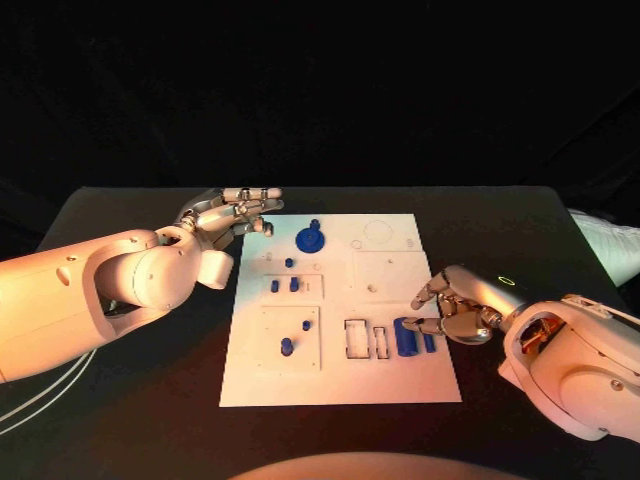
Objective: Assemble the parts on the task board
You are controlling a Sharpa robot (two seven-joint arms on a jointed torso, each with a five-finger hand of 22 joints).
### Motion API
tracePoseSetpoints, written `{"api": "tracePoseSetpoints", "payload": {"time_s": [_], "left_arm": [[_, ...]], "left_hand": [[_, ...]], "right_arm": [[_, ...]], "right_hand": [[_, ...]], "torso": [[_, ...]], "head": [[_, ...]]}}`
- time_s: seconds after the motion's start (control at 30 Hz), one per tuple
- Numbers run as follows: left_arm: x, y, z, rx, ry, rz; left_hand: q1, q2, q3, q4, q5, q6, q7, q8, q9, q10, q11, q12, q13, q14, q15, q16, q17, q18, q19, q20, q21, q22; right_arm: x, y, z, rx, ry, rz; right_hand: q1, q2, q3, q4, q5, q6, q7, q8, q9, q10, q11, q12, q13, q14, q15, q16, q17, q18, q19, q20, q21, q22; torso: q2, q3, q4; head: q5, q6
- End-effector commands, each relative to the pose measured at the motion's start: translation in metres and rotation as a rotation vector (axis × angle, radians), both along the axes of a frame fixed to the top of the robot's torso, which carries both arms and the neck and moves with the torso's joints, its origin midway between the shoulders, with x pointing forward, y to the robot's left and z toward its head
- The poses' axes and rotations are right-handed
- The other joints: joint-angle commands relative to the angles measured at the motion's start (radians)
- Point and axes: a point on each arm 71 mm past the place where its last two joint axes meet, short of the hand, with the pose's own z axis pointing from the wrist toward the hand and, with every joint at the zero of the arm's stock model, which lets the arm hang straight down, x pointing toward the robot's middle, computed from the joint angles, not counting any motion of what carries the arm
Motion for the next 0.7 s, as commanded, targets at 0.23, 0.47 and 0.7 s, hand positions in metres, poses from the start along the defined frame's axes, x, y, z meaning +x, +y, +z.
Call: {"api": "tracePoseSetpoints", "payload": {"time_s": [0.23, 0.47, 0.7], "left_arm": [[-0.002, -0.001, -0.001, -0.014, 0.001, -0.019], [-0.002, -0.001, -0.001, -0.014, 0.002, -0.02], [-0.002, -0.001, -0.001, -0.014, 0.003, -0.021]], "left_hand": [[-0.005, 0.007, -0.008, 0.001, 0.004, 0.003, 0.001, 0.007, -0.001, -0.01, 0.001, 0.004, -0.002, -0.002, -0.003, 0.007, -0.002, 0.012, -0.002, -0.004, -0.004, -0.001], [-0.005, 0.007, -0.008, 0.001, 0.004, 0.003, 0.001, 0.007, -0.001, -0.01, 0.001, 0.004, -0.002, -0.002, -0.003, 0.007, -0.002, 0.012, -0.002, -0.004, -0.004, -0.001], [-0.005, 0.007, -0.008, 0.001, 0.004, 0.003, 0.001, 0.007, -0.001, -0.01, 0.001, 0.004, -0.002, -0.002, -0.003, 0.007, -0.002, 0.012, -0.002, -0.004, -0.004, -0.001]], "right_arm": [[-0.004, 0.0, -0.019, -0.124, 0.075, -0.069], [-0.003, 0.005, -0.026, -0.146, 0.085, -0.072], [-0.002, 0.01, -0.032, -0.162, 0.099, -0.067]], "right_hand": [[-0.028, 0.019, -0.048, 0.003, 0.005, 0.001, -0.002, 0.025, 0.033, -0.002, 0.0, 0.063, 0.091, 0.06, -0.009, 0.016, 0.021, -0.017, 0.033, -0.003, 0.01, 0.164], [-0.035, 0.024, -0.058, 0.004, 0.007, -0.004, -0.001, 0.026, 0.039, -0.004, 0.001, 0.064, 0.098, 0.061, -0.009, 0.017, 0.024, -0.018, 0.034, -0.002, 0.011, 0.166], [-0.041, 0.026, -0.067, 0.004, 0.007, -0.006, -0.001, 0.029, 0.045, -0.005, 0.001, 0.065, 0.104, 0.061, -0.008, 0.018, 0.025, -0.018, 0.035, -0.002, 0.012, 0.168]], "torso": [[0.001, -0.0007, 0.0005], [0.001, -0.0011, -0.0001], [0.0, -0.0012, -0.0004]], "head": [[-0.007, 0.0], [-0.004, 0.0], [-0.002, -0.002]]}}
